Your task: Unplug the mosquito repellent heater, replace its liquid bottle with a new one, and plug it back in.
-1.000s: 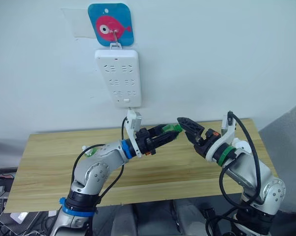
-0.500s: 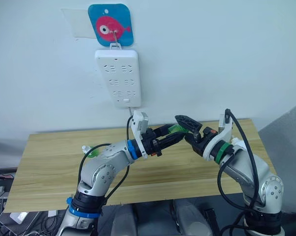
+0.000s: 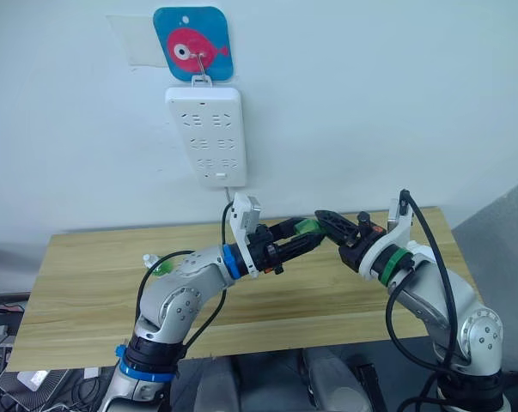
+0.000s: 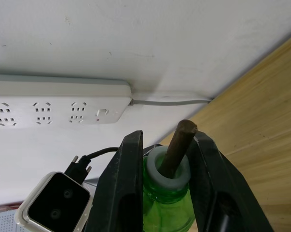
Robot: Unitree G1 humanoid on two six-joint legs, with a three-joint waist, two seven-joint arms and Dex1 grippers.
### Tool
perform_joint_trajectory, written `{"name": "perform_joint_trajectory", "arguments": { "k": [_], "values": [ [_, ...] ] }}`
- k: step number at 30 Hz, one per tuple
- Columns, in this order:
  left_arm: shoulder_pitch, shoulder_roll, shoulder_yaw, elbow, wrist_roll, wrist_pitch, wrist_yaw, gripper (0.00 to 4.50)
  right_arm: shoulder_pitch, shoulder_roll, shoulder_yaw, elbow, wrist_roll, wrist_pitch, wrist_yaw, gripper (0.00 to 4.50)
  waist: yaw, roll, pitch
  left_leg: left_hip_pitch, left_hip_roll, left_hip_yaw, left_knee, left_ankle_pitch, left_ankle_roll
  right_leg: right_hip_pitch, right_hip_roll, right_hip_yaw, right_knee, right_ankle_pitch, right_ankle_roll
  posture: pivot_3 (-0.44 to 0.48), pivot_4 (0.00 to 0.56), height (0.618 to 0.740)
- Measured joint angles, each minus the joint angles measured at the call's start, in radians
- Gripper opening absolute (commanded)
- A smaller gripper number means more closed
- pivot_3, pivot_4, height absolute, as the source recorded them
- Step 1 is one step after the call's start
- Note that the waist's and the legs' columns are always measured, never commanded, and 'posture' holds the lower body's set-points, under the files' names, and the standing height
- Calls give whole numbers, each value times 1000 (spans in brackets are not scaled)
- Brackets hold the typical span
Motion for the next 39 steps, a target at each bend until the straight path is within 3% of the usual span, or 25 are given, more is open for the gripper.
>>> {"name": "perform_joint_trajectory", "arguments": {
  "k": [3, 4, 9, 12, 15, 18, 22, 27, 31, 39],
  "values": [
    [-1, -1, -1, 0, 5, 0, -1, 2222, 0, -8, 7, 0, 0, -3, 5, 839, 0, 0, 0, 0, 0, 0, 0, 0, 0, 0, 0, 0, 0, 0, 0, -168, 248, 740],
    [-2, -1, -2, 0, 8, 0, -2, 2970, 0, -9, 10, 0, 0, -4, 6, 839, 0, 0, 0, 0, 0, 0, 0, 0, 0, 0, 0, 0, 0, 0, 0, -168, 248, 740],
    [-13, 34, -16, 0, 22, 15, -27, 4498, -2, -88, 8, 39, 1, 19, 59, 839, 1, 0, 0, 0, 0, 0, 0, 0, 0, 0, 0, 0, 0, 0, 0, -149, 252, 740],
    [-18, 117, -32, -4, 61, 21, -75, 4500, 9, -243, -12, 122, -123, 83, 203, 839, 7, 0, 0, 1, 0, 0, 0, 0, 0, 1, 0, 0, 0, 0, 0, -138, 254, 740],
    [-21, 180, -36, -7, 109, 12, -117, 4500, 31, -371, -7, 234, -420, 100, 396, 839, 20, 0, 0, 2, 0, 1, 0, 0, 0, 1, 0, 1, 0, 0, 0, -128, 250, 740],
    [-27, 199, -63, -8, 158, -12, -146, 4500, 29, -432, 101, 282, -765, 54, 586, 839, 30, 0, 0, 2, 1, 1, 0, 0, 0, 0, 0, 1, 0, 0, 0, -117, 248, 740],
    [-29, 196, -126, -8, 235, -57, -161, 4500, 11, -367, 224, 424, -1180, -126, 735, 839, 47, 0, 0, 2, 0, 2, 1, 0, 0, 0, 0, 1, 0, 0, 0, -112, 247, 740],
    [-11, 193, -189, -8, 336, -131, -174, 4500, -7, -265, 247, 609, -1503, -353, 802, 839, 57, 0, 0, 2, 0, 2, 1, 0, 0, 0, 0, 1, 0, 0, 0, -98, 247, 740],
    [-8, 157, -194, 10, 392, -175, -149, 4500, -6, -189, 223, 731, -1651, -473, 807, 839, 61, 0, 0, 2, 0, 2, 1, 0, 0, 1, 0, 1, 1, 0, -1, -90, 249, 740],
    [-10, 109, -193, 36, 434, -197, -131, 4500, 0, -116, 130, 865, -1784, -561, 811, 839, 63, 0, 0, 3, 0, 2, 2, 0, 0, 2, 0, 1, 2, 0, -1, -86, 249, 740]
  ]
}}
